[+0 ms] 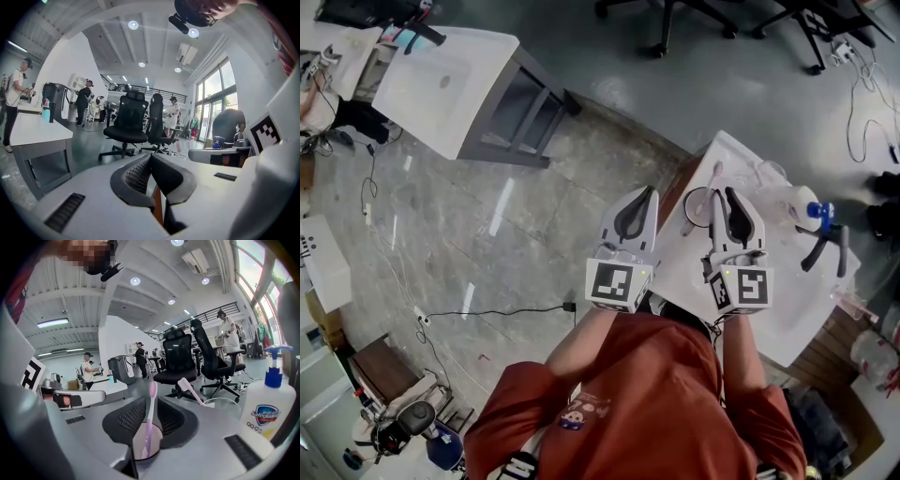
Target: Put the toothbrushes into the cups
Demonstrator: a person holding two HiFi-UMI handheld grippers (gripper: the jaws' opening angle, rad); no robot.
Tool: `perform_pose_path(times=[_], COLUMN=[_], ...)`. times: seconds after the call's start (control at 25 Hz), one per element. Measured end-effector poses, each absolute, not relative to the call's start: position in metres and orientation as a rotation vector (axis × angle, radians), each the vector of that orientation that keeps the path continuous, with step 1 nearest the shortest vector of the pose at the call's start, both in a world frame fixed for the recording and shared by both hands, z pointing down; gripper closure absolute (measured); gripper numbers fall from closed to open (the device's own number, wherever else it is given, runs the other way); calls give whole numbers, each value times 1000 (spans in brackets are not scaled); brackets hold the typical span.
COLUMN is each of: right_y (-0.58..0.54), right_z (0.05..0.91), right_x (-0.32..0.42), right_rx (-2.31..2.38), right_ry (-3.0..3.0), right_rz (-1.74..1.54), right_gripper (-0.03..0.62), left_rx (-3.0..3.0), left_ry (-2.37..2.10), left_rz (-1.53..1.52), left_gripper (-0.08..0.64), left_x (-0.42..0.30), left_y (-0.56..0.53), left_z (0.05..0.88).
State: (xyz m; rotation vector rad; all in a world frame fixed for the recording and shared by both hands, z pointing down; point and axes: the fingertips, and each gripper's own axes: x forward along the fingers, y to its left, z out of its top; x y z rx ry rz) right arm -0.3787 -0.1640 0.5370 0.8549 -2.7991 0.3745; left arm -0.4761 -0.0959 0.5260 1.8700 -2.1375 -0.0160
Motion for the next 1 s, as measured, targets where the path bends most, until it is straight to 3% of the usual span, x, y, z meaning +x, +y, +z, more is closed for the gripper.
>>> perform_pose_path(times=[0.56,1.0], right_y=[-145,-120], right_z=[507,469], right_x=[-322,-232], right_rx=[923,1082], right_ry=[-2834,-2863], right_rz=[347,304], right_gripper=[505,505], left_rx=[1962,2096], left_ry=[-2147,-2116], left_rz=[4,-10], left_gripper=[541,541], left_x=[-425,-342], left_y=[-83,-68], left_z=[486,440])
